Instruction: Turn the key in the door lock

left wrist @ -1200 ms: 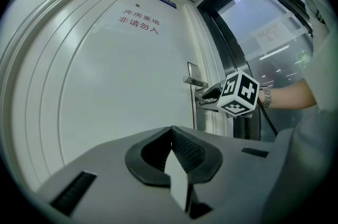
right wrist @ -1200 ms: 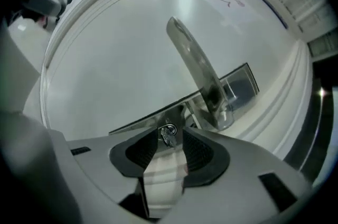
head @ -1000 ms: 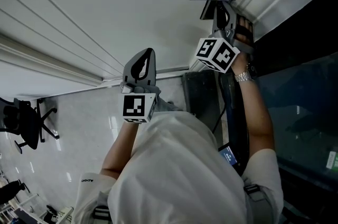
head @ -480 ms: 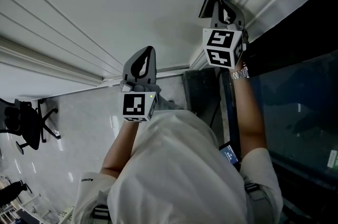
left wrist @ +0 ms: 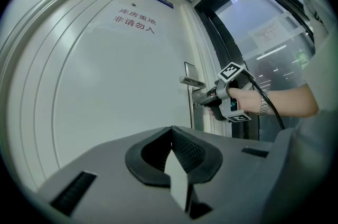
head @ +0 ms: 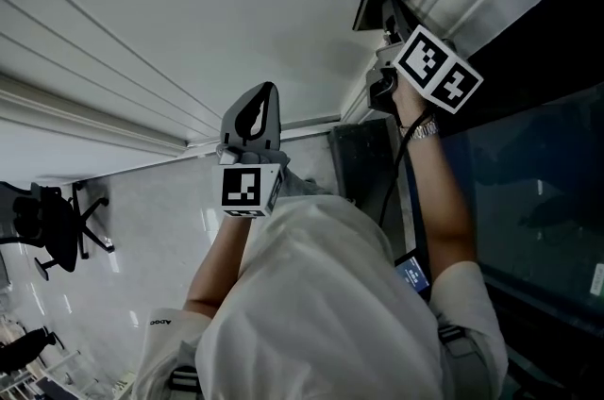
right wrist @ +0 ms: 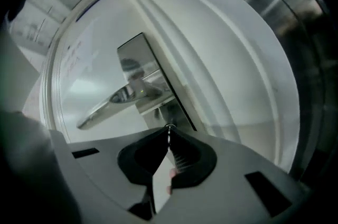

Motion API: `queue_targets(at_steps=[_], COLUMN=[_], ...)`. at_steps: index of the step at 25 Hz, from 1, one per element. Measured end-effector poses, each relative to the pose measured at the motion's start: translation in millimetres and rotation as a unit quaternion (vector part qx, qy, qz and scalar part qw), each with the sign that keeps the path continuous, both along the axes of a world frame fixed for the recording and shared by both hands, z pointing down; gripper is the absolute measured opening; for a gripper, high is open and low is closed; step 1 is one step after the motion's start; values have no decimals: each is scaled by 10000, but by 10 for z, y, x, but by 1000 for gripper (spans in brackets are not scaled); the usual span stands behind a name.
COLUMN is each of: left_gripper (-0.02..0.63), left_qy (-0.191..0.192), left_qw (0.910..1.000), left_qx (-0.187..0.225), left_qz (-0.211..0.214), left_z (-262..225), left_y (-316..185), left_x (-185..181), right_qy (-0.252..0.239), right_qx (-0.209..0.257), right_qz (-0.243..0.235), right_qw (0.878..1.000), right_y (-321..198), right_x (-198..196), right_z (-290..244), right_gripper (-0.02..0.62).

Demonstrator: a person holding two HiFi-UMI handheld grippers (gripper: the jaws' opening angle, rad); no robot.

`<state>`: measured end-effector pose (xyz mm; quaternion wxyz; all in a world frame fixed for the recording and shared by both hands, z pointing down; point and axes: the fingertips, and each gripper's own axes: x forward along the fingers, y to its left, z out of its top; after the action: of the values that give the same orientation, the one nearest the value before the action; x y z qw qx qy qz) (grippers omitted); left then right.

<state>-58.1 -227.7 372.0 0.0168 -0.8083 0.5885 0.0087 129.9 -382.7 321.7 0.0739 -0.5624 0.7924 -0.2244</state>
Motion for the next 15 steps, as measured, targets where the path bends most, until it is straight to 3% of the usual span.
queue_targets(at_steps=[5,10,12,15], left_gripper=[10,9,10,9], left_qy=[-10,-13,-17,13], left_qw=[10000,10000,10000,9999], left_qx=[-24,-10,1,23], left_qz=[-62,-78,-84,-120], left_z=[16,7,1,-8], left_y=[5,18,21,19], left_x=[-30,-18,-17,-35], right_qy=[-1628,-3224,-3556,-3412], right_qx=[-366,-775,-831,-732], right_qz=[-34,-58,-72,-63], right_qw=[9860,9434,9309,9371], right_y=[-9,-14,-14,-23], right_x=[37,58,64,72], right_z=[29,66,73,72], right_gripper=[11,11,12,12])
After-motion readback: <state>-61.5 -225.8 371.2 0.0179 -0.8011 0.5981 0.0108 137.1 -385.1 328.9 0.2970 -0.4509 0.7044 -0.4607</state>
